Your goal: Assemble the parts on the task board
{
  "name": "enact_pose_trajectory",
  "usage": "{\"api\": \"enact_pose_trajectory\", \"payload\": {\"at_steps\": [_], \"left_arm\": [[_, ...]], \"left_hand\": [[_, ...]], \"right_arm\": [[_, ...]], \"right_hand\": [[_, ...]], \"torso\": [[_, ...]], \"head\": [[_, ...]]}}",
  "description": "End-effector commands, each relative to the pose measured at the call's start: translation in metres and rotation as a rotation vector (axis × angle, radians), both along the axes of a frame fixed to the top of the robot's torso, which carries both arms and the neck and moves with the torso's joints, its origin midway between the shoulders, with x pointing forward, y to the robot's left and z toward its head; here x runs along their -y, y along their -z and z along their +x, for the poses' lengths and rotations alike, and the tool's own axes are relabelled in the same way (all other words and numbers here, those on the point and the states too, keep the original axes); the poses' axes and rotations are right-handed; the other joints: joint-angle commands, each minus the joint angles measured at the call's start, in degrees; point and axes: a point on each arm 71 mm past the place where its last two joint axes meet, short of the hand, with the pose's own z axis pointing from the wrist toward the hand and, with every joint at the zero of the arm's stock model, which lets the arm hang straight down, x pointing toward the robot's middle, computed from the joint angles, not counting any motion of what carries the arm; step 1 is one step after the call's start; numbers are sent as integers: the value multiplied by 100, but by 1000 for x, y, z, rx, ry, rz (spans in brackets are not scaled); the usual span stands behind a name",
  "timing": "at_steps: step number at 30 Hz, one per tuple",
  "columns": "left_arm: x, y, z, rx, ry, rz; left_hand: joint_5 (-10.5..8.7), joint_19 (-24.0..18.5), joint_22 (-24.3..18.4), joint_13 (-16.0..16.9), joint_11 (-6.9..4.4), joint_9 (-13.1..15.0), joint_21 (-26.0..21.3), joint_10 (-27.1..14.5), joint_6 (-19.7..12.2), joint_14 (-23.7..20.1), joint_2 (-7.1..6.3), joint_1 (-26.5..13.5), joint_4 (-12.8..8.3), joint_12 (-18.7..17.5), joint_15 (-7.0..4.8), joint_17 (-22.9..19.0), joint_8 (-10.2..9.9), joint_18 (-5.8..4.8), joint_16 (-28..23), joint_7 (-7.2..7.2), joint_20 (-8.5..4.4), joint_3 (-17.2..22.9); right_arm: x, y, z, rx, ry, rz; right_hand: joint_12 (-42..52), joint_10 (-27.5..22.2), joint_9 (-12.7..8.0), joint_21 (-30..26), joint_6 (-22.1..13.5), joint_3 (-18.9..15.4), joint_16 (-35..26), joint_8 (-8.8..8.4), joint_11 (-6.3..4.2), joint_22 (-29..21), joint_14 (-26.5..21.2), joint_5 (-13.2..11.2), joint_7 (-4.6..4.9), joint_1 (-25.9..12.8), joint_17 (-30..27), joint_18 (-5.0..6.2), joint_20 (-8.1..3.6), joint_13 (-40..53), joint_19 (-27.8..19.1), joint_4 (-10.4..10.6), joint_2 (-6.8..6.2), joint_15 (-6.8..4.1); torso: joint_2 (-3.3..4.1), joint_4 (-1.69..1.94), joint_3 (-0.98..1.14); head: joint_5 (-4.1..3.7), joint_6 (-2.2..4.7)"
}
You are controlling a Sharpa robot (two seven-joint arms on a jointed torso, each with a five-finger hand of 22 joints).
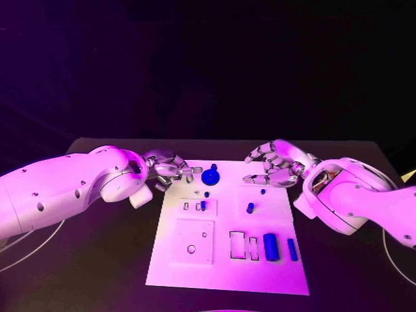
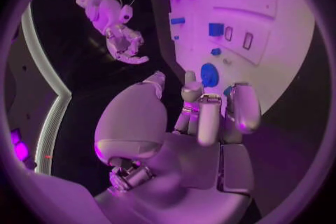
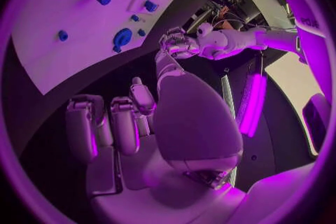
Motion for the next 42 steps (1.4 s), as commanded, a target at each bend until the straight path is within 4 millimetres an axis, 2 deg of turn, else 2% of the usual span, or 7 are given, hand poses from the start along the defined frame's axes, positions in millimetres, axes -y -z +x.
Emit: {"api": "enact_pose_trajectory", "payload": {"at_steps": [1, 8, 14, 16, 23, 32, 42], "left_arm": [[2, 9, -4, -97, 92, 246], [21, 6, 4, -87, 157, 352], [34, 6, 11, -84, 195, 402], [37, 6, 12, -84, 201, 410], [45, 10, 14, -93, 225, 435], [53, 14, 17, -105, 247, 452], [58, 18, 17, -118, 264, 462]], "left_hand": [[8, 58, 80, 61, 6, 19, 40, 45, -5, 369, 16, -49, 6, 46, -31, 865, 29, -102, 38, -35, -1, -48], [8, 121, 188, 95, 3, 48, 91, 49, -38, 395, 99, -99, 11, 84, -35, 930, 35, -122, 74, -36, -10, -142], [4, 109, 188, 48, 12, 78, 94, -19, -65, 374, 183, -215, 13, 55, -28, 885, 39, -121, 50, -28, -7, -273], [4, 111, 193, 31, 12, 80, 96, -32, -67, 372, 188, -221, 13, 45, -28, 881, 40, -122, 48, -28, -7, -282], [9, 101, 187, -18, 15, 91, 94, -81, -83, 369, 212, -164, -3, 14, -24, 879, 38, -121, 46, -25, -3, -300], [11, 101, 196, -33, 18, 101, 97, -103, -93, 373, 241, -107, -5, 3, -21, 895, 37, -122, 53, -23, 1, -307], [12, 100, 208, -54, 23, 115, 102, -134, -108, 375, 291, -3, -8, -12, -16, 906, 32, -123, 57, -18, 7, -311]], "right_arm": [[6, 0, 3, -74, 9, 49], [21, -4, 15, -65, 62, 47], [30, -6, 22, -62, 94, 38], [32, -6, 23, -62, 101, 34], [36, -7, 26, -62, 118, 25], [39, -7, 28, -61, 127, 20], [40, -7, 29, -62, 131, 18]], "right_hand": [[24, 13, -8, -21, 51, 34, -25, 19, -46, 1224, 471, 36, 3, 29, 1042, 54, 14, 0, 286, -3, 40, -15], [23, 12, -8, -25, 65, 41, -29, 31, -50, 1222, 469, 58, 0, 22, 1035, 55, 11, -4, 284, 2, 53, -18], [21, 9, -10, -28, 72, 46, -30, 37, -52, 1221, 468, 78, -3, 17, 1034, 56, 9, -8, 282, 3, 61, -21], [21, 9, -10, -28, 72, 46, -30, 37, -52, 1221, 468, 78, -3, 17, 1034, 56, 9, -8, 282, 3, 61, -21], [19, 7, -11, -32, 75, 48, -32, 41, -53, 1219, 468, 89, -4, 16, 1031, 57, 8, -11, 281, 2, 63, -22], [20, 8, -11, -30, 81, 49, -34, 46, -55, 1221, 466, 103, -6, 8, 1026, 56, 6, -11, 282, 5, 65, -23], [20, 8, -11, -30, 81, 49, -34, 46, -55, 1221, 466, 103, -6, 8, 1026, 56, 6, -11, 282, 5, 65, -23]], "torso": [[-39, 3, 11], [-42, 24, 22], [-38, 4, 35], [-42, 6, 26], [-36, 12, 25], [-38, 4, 12], [-31, 17, 7]], "head": [[26, -32], [52, -72], [101, -32], [99, -41], [67, -63], [76, -88], [67, -105]]}}
